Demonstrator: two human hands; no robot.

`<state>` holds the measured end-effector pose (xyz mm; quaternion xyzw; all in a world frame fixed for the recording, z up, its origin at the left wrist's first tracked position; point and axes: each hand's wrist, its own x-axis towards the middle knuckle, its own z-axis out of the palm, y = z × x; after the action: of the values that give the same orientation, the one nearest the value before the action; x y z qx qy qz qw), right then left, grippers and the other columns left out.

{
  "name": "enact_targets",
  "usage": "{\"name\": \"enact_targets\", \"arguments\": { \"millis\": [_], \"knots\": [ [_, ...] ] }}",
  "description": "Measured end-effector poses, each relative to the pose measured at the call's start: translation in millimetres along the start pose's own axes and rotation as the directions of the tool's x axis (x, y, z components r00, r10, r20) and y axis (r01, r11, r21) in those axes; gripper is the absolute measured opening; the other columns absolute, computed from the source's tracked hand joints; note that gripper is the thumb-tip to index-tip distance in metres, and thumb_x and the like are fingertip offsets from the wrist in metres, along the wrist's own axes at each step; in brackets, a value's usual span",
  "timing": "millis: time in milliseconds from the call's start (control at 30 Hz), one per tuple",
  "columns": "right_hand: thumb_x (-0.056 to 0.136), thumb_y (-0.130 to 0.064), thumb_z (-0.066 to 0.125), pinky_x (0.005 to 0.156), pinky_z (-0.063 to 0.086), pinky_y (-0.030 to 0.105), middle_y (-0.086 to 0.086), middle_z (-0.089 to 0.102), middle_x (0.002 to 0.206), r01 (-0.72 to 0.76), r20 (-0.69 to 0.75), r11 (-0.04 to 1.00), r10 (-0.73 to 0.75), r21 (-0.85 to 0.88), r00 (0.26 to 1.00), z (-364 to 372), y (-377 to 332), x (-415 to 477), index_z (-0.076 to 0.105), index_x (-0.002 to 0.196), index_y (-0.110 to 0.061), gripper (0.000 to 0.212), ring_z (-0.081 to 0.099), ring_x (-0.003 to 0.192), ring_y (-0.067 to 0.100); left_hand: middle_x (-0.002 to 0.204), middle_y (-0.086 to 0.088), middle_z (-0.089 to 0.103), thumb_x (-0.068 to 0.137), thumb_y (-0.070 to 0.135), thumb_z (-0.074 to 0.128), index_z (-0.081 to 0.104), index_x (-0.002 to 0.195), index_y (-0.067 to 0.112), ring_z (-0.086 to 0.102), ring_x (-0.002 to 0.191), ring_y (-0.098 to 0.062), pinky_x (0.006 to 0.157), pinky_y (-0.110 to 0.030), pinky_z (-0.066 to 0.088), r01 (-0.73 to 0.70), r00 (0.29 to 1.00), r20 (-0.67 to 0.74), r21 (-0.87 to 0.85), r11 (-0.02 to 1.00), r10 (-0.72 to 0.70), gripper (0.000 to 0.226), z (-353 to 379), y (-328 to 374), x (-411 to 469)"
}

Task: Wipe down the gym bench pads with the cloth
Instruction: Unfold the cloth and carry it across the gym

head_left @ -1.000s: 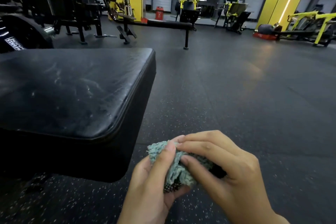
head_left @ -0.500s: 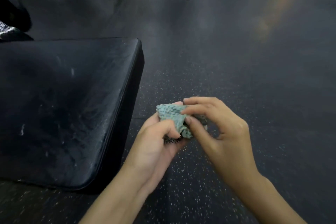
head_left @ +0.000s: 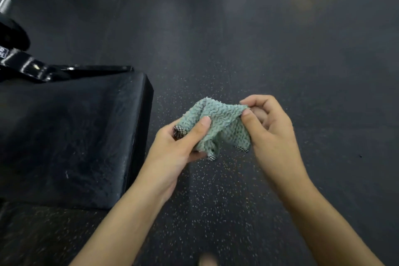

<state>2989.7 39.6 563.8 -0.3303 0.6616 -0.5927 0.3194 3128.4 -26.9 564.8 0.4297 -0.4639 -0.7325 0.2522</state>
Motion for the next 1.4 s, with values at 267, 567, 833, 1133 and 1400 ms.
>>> {"name": "enact_targets", "arguments": {
  "millis": [267,567,833,1133,1400],
  "knots": [
    [0.1,-0.021,0.051,0.08,0.053,0.035,-0.002,0.072,0.101,-0.176,-0.055,0.984,0.178,0.027,0.983,-86.7,-116.0,-7.9,0.065,0.103,-0.018,0.015,0.067,0.092,0.015,0.092,-0.004,0.077,0.079,0.041,0.059,0.076,0.093,0.015,0.072,0.081,-0.014,0.067,-0.025,0.06,-0.067,0.994,0.094,0.101,0.993,0.057,0.034,89.6,107.1,-32.0],
    [0.076,-0.043,0.07,0.072,0.053,0.024,0.005,0.07,0.091,-0.006,-0.144,1.0,0.003,-0.022,0.99,-140.1,-217.0,-37.5,0.074,0.099,-0.029,0.027,0.062,0.08,0.005,0.09,-0.003,0.077,0.091,0.018,0.063,0.076,0.098,0.016,0.071,0.076,-0.01,0.061,-0.019,0.054,-0.215,0.949,0.266,0.145,0.966,0.171,0.015,162.3,196.0,-71.9],
    [0.083,0.004,0.071,0.07,0.054,0.02,0.004,0.075,0.088,0.067,-0.284,0.987,-0.023,0.148,0.959,-181.7,-285.5,-61.0,0.068,0.107,-0.008,0.027,0.068,0.079,0.009,0.091,-0.012,0.076,0.094,0.016,0.062,0.079,0.091,0.024,0.071,0.08,-0.02,0.072,-0.038,0.059,-0.399,0.835,0.505,0.28,0.873,0.219,0.019,204.2,249.8,-99.4],
    [0.08,-0.016,0.08,0.073,0.054,0.035,0.001,0.071,0.077,0.071,-0.385,0.934,-0.212,-0.349,0.898,-219.3,-341.0,-89.1,0.072,0.084,-0.025,0.013,0.066,0.072,0.02,0.085,0.0,0.075,0.093,0.026,0.067,0.078,0.088,0.026,0.063,0.076,-0.004,0.076,-0.024,0.048,-0.635,0.673,0.698,0.377,0.674,0.244,0.011,221.9,309.5,-106.3],
    [0.081,-0.03,0.079,0.072,0.042,0.009,-0.008,0.062,0.095,-0.018,-0.492,0.833,-0.31,-0.554,0.814,-236.3,-360.7,-116.5,0.068,0.082,-0.03,0.011,0.059,0.09,0.0,0.089,-0.001,0.076,0.092,0.017,0.067,0.075,0.096,0.018,0.07,0.083,-0.014,0.076,-0.033,0.055,-0.725,0.539,0.795,0.27,0.634,0.278,0.009,245.3,320.8,-108.0]
  ]
}}
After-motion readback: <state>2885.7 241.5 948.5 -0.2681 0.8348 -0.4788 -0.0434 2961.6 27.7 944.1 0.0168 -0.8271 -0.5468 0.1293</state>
